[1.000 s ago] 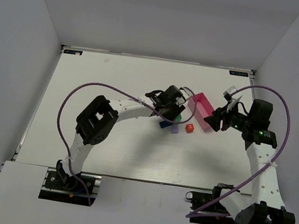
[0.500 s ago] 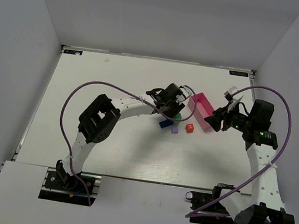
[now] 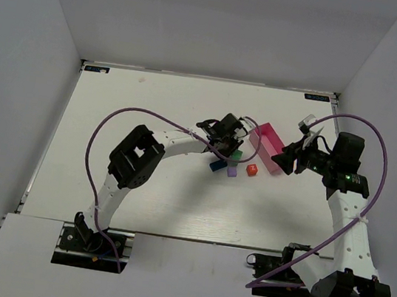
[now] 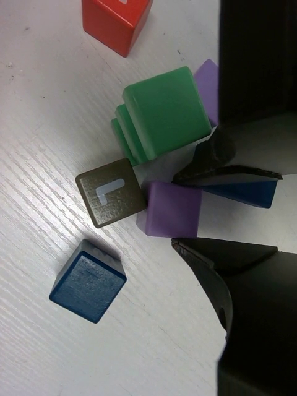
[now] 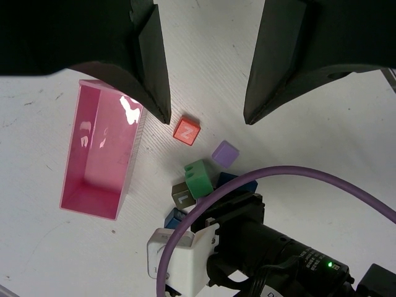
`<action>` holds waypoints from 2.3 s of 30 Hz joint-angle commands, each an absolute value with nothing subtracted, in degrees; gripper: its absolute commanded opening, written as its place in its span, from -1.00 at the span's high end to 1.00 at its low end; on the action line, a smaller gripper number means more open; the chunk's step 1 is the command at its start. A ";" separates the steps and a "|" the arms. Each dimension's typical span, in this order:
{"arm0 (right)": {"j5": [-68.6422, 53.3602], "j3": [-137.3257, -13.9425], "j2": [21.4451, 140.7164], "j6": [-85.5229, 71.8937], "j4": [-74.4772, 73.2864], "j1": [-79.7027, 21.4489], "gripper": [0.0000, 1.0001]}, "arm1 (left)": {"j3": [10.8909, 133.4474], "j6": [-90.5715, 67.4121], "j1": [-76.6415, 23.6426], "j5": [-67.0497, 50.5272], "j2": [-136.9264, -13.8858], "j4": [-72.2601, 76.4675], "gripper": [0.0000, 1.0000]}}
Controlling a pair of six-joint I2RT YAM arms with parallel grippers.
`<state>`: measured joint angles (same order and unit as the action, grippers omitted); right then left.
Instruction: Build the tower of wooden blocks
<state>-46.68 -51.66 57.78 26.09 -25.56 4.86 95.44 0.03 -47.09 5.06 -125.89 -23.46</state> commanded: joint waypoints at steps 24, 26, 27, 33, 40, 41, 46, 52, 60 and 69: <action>-47.72 -51.50 57.83 26.28 -25.40 5.54 -0.02 | 84.38 -15.10 -45.97 17.04 -111.28 -24.08 0.95; -47.55 -51.42 57.66 26.19 -25.40 5.62 0.00 | 83.15 -16.43 -44.57 18.44 -110.66 -24.70 0.95; -47.72 -51.42 57.57 26.10 -25.49 5.45 0.00 | 83.14 -17.13 -44.56 19.07 -110.65 -25.22 0.95; -47.72 -51.24 57.13 26.10 -25.49 5.45 0.00 | 81.39 -23.02 -42.19 21.79 -109.51 -26.46 1.00; -47.99 -51.15 56.95 26.10 -25.75 5.62 0.00 | 78.84 -26.89 -40.52 21.80 -109.51 -25.84 1.00; -47.90 -51.15 56.87 26.19 -25.66 5.62 0.00 | 78.14 -27.42 -40.52 21.80 -109.51 -25.84 1.00; -48.08 -51.15 56.78 26.02 -25.58 5.71 0.00 | 77.61 -27.42 -39.99 21.80 -109.51 -24.79 0.99; -48.08 -51.15 57.13 26.19 -25.66 5.63 0.00 | 78.74 -29.53 -39.99 23.37 -110.83 -25.75 0.91; -47.99 -51.15 56.95 26.19 -25.66 5.71 0.00 | 79.28 -32.95 -39.99 24.43 -112.50 -26.98 0.89; -48.16 -51.06 56.95 26.19 -25.58 5.71 0.00 | 79.28 -32.96 -39.99 24.43 -113.03 -26.98 0.66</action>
